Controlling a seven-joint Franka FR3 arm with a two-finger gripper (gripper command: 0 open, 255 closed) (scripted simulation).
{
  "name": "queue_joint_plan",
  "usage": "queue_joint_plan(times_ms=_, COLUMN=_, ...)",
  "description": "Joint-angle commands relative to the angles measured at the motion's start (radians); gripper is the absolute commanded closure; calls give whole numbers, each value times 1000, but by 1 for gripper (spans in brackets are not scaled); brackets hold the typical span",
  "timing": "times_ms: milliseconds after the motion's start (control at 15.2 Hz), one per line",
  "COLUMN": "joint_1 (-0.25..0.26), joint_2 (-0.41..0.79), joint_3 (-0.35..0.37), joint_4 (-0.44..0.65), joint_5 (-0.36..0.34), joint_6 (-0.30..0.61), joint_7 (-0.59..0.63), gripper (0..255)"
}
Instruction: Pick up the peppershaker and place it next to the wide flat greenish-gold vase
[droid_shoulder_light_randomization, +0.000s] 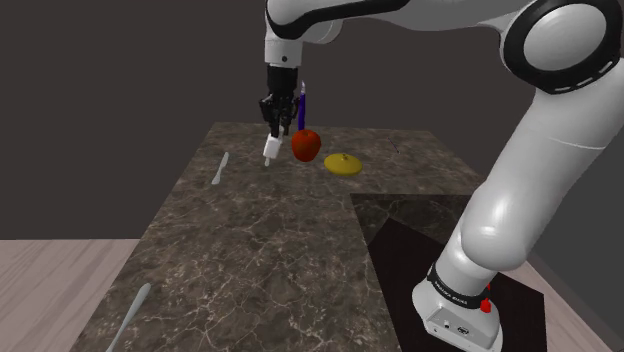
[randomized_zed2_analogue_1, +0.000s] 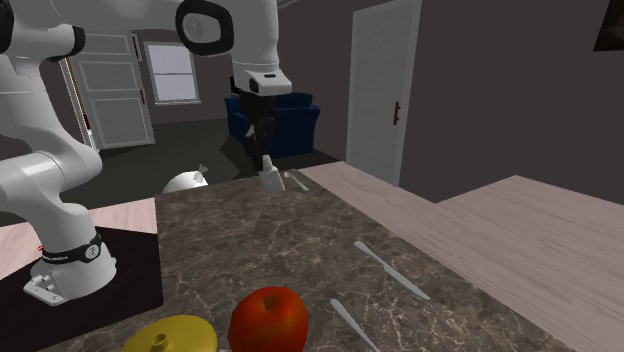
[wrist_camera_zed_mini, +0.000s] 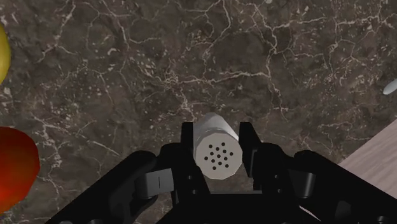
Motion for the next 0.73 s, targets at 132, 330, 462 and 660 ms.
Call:
queue_joint_plan(times_ms=132, joint_1=-41, joint_2=-76, joint_3=-46, joint_4=-90, joint_5=-2, joint_6=3, joint_7=-90, gripper=255)
queue_joint_plan(times_ms=330, joint_1=-73, joint_2=-117, joint_3=-84, joint_4=-134, joint_5=-11, joint_6=-3, joint_7=-158, gripper=255)
queue_joint_plan(times_ms=462, joint_1=-94, joint_2=-140, joint_3=-111, joint_4=-157, joint_5=-19, joint_6=-8, joint_7=-203, gripper=255)
queue_joint_plan(times_ms=660, joint_1=-125, joint_2=-166, joint_3=-152, joint_4=-184, joint_5=-34, joint_6=-16, joint_7=-271, gripper=255)
